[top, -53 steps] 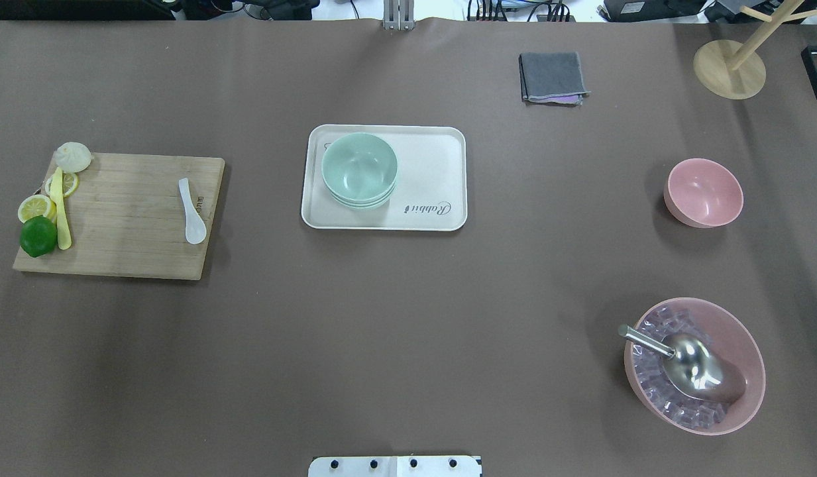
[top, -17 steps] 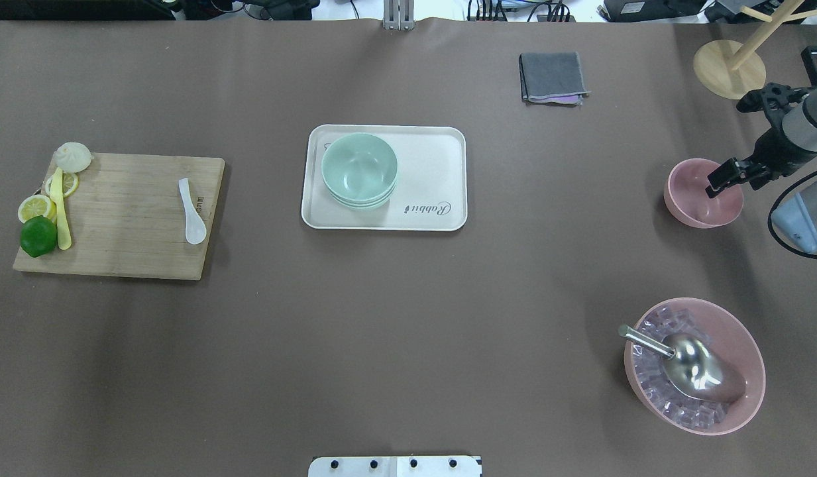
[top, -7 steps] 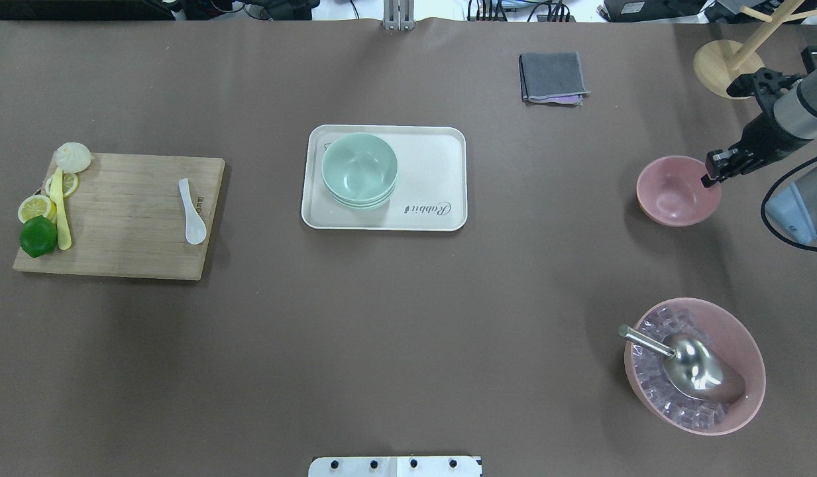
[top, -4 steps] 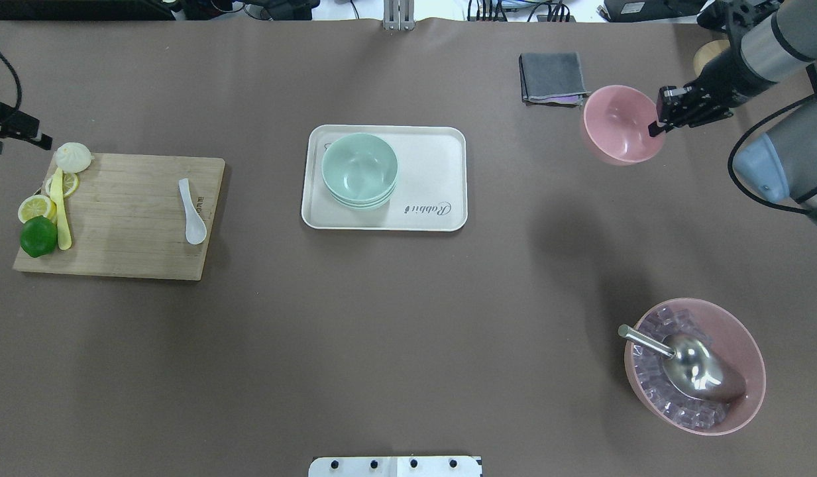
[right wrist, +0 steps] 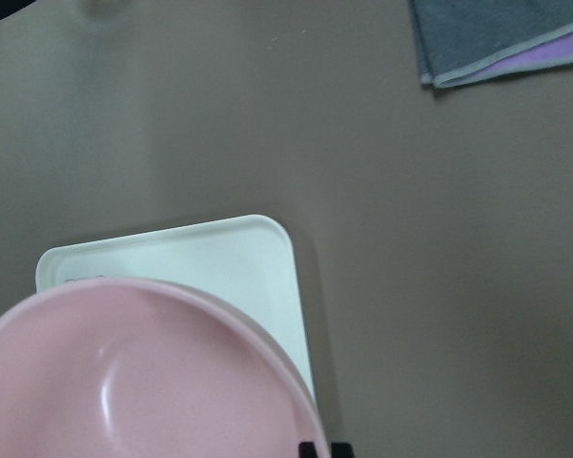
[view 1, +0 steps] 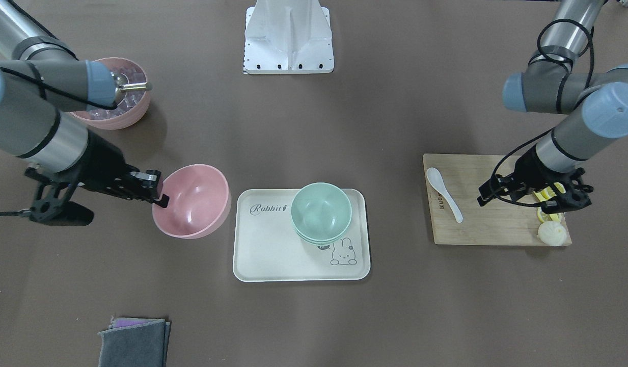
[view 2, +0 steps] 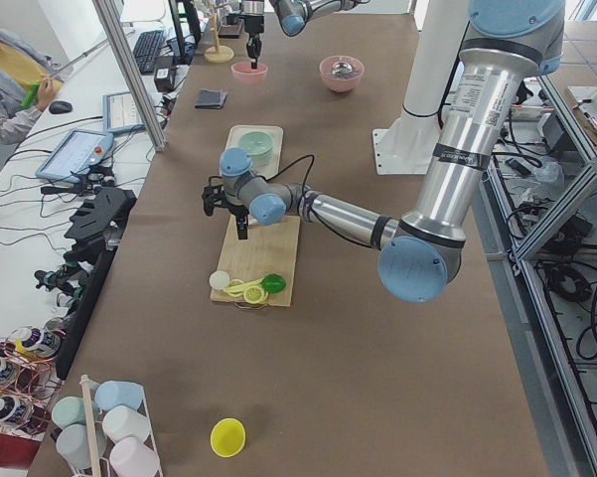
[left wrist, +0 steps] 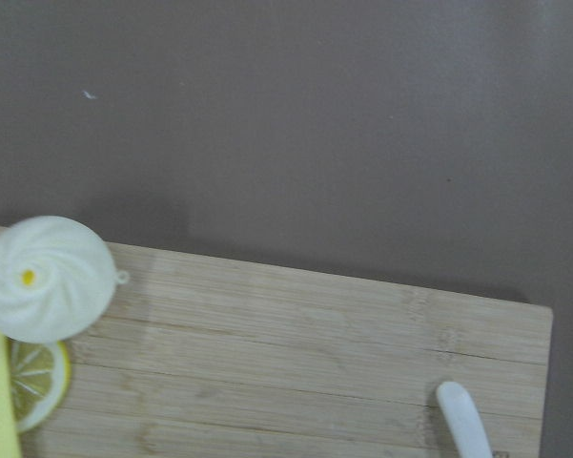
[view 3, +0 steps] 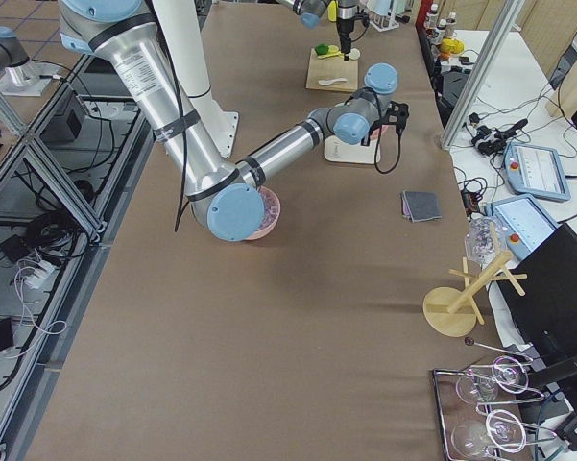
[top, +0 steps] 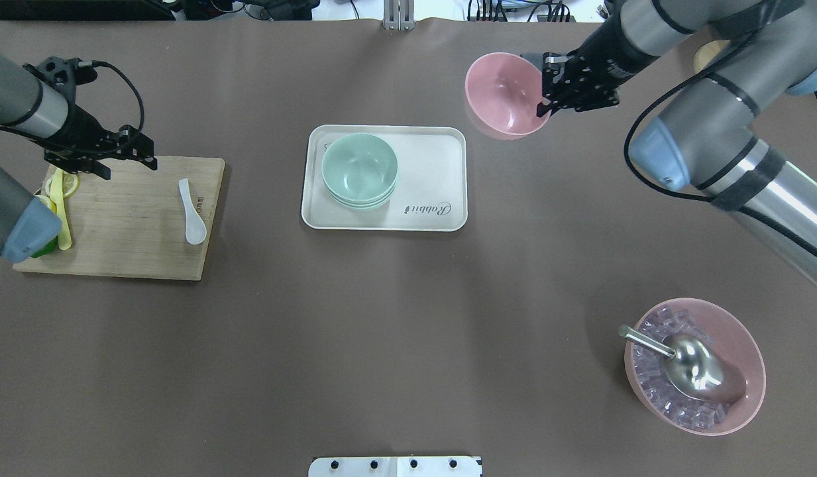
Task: Stack pink bowl on green and place spoon
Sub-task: 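Carry pink bowl over green bowl with right gripper while left grasps white spoon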
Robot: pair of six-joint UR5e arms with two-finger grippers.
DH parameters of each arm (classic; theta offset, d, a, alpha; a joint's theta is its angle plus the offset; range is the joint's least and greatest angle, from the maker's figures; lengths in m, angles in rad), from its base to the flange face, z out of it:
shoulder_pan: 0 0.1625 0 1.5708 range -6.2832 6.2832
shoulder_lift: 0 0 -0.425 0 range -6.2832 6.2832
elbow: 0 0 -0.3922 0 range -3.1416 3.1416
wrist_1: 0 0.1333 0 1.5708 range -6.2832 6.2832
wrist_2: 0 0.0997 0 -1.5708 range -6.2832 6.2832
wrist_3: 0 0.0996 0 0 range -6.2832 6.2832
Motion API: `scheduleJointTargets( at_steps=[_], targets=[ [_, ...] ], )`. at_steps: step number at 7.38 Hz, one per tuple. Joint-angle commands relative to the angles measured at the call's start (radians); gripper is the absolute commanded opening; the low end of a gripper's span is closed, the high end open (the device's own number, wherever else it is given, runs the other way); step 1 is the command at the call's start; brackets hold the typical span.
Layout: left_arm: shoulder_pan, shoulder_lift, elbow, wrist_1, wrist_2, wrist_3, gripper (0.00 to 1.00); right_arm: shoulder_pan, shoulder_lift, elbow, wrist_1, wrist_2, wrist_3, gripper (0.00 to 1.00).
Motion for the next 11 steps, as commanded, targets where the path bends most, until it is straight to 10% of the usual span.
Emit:
scheduleJointTargets(
  at_steps=[1, 5, 7, 11],
  targets=[
    [0.058, -0.059, 0.039, 0.000, 0.006, -0.095, 0.85, -0.146, 0.105, -0.024, -0.001, -0.160, 0.146, 0.00],
    [0.112, -0.097, 0.085, -0.001, 0.038, -0.160, 0.63, -0.260, 0.231, -0.107, -0.059, -0.299, 0.194, 0.00],
    [0.114, -0.081, 0.077, 0.000, 0.035, -0.167, 0.19, -0.264, 0.243, -0.124, -0.058, -0.308, 0.204, 0.00],
    [0.115, -0.065, 0.073, 0.002, 0.034, -0.167, 0.14, -0.266, 0.271, -0.147, -0.050, -0.312, 0.249, 0.00]
  ],
)
